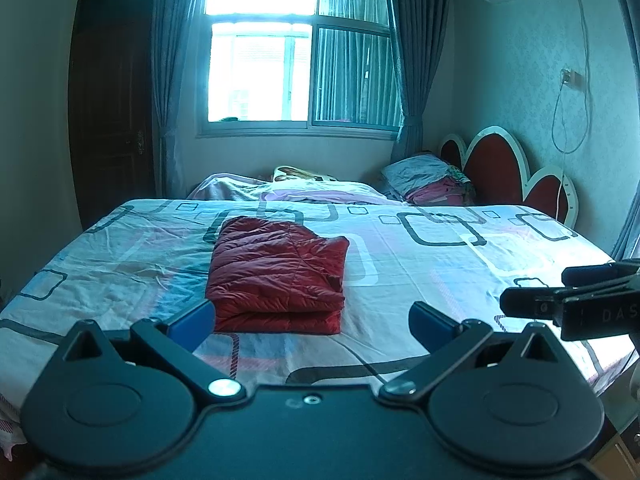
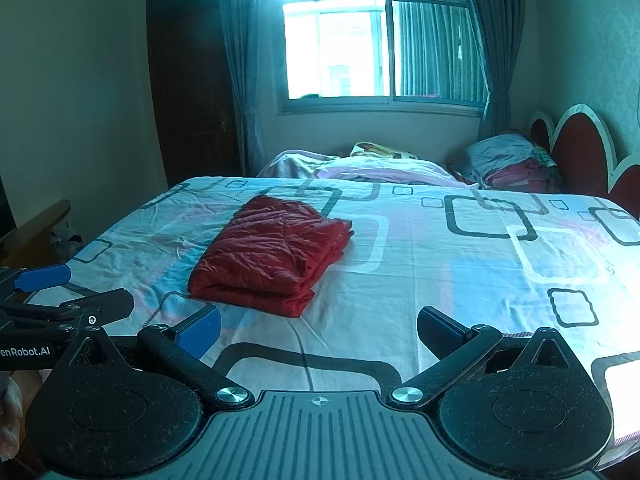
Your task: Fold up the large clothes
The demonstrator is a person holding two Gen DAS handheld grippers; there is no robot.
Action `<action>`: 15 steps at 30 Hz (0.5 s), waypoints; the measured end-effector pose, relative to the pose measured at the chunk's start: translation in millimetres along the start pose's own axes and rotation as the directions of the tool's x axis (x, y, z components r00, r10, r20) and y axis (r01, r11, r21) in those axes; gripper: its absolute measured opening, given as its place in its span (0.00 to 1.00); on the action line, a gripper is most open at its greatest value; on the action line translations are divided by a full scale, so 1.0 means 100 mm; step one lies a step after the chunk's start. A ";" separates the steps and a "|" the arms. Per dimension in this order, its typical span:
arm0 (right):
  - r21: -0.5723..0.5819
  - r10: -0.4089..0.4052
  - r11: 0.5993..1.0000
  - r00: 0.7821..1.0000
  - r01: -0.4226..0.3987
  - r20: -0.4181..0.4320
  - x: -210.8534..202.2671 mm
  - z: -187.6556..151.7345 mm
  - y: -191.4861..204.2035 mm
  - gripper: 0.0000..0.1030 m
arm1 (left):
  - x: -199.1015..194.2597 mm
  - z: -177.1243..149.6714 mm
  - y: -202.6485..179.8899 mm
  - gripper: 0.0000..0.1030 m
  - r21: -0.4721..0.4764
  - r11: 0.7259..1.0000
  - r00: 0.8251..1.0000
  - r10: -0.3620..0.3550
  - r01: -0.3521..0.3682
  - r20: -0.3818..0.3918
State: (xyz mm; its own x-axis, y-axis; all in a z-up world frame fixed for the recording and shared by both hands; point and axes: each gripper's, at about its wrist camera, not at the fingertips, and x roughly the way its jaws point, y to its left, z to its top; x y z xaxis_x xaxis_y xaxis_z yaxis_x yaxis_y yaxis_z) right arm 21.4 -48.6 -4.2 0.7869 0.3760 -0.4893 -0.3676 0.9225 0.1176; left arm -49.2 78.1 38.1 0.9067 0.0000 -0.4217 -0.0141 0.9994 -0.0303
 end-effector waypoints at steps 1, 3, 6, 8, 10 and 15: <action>-0.001 -0.001 1.000 1.000 0.001 -0.001 0.00 0.00 0.00 1.00 | 0.00 0.00 0.00 1.00 -0.002 1.000 1.000 -0.002 0.002 0.000; -0.002 0.001 1.000 1.000 -0.001 -0.001 0.01 0.00 0.01 1.00 | 0.00 0.00 0.02 1.00 -0.001 1.000 1.000 0.000 0.000 0.000; -0.001 0.000 1.000 1.000 0.000 -0.001 0.01 0.00 0.00 1.00 | 0.00 0.01 0.02 1.00 0.003 1.000 1.000 -0.001 0.001 -0.002; 0.001 0.000 1.000 1.000 0.000 -0.001 0.01 0.00 0.00 1.00 | 0.01 0.01 0.04 1.00 0.003 1.000 1.000 -0.002 0.002 -0.002; 0.001 -0.001 1.000 1.000 0.001 -0.001 0.01 -0.01 -0.01 1.00 | 0.01 0.01 0.04 1.00 0.003 1.000 1.000 -0.006 0.006 -0.003; 0.000 -0.001 1.000 1.000 0.001 -0.001 0.01 -0.01 -0.01 1.00 | 0.02 0.01 0.06 1.00 0.005 1.000 1.000 -0.008 0.008 -0.003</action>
State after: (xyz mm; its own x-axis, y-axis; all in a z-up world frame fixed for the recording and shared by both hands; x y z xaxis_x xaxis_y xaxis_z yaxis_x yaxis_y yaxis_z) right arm 21.8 -49.3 -5.5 0.7869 0.3753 -0.4899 -0.3670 0.9228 0.1174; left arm -47.5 84.4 38.0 0.9054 -0.0079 -0.4245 -0.0050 0.9996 -0.0294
